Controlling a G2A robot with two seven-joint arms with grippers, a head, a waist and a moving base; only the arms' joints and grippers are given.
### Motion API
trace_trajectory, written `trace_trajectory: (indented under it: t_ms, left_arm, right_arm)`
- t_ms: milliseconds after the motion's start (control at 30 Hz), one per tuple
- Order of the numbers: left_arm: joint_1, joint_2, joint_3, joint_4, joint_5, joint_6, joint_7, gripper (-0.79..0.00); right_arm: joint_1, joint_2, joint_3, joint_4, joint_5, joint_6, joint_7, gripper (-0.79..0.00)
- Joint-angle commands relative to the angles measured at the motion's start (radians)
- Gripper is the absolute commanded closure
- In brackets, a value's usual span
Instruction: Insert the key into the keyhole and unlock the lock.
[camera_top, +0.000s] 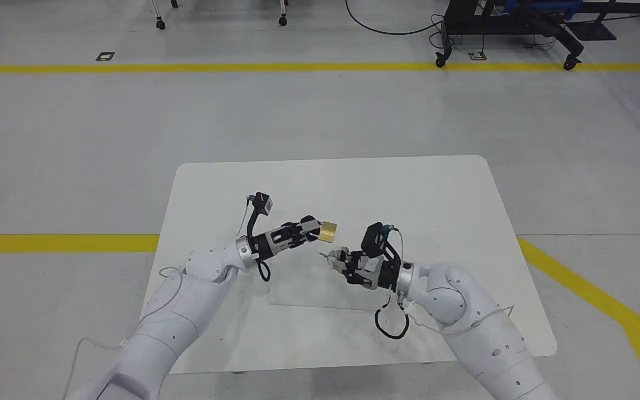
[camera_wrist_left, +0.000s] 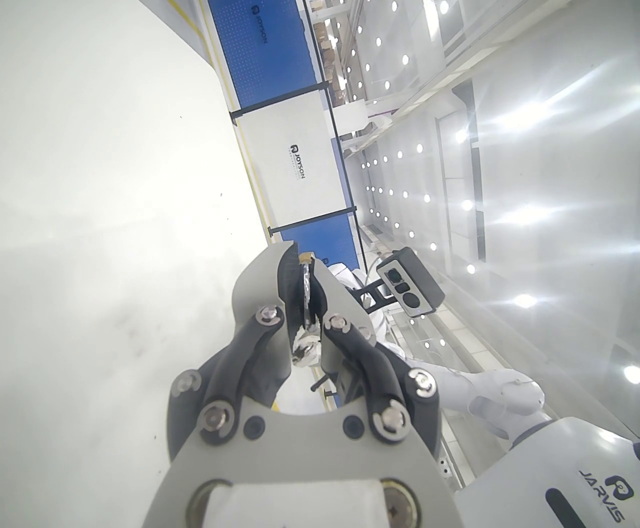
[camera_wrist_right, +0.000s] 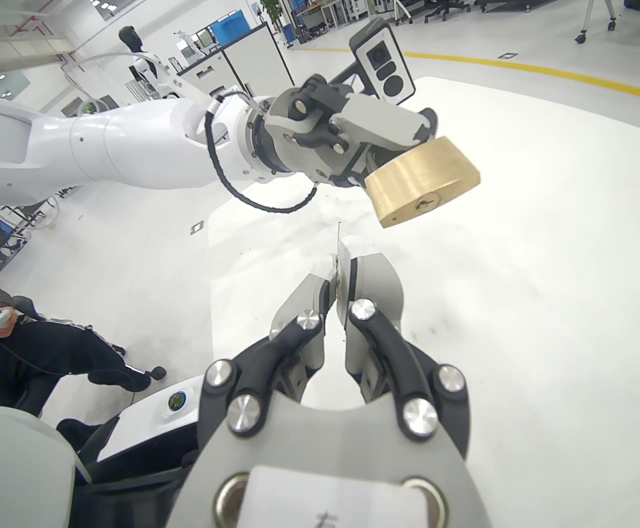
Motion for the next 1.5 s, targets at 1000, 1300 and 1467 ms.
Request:
trace_trajectory:
  t_ms: [1000,1300,1467]
  left_arm:
    - [0.005,0.003,-0.043,0.009,0.198,-0.204,0.070,0.000]
    - [0.048,0.011,-0.033,-0.101,0.193,-0.303,0.042,0.000]
    - [0.054,0.022,-0.016,-0.115,0.197,-0.311,0.050,0.000]
  right_arm:
    - [0.028,0.004,0.092,0.184,0.458,-0.174,-0.038,0.000]
    - [0.108,-0.019,0.016,0.333,0.827,-0.115,0.105,0.000]
    - [0.137,-0.040,-0.021,0.384,0.911,-0.125,0.120,0.000]
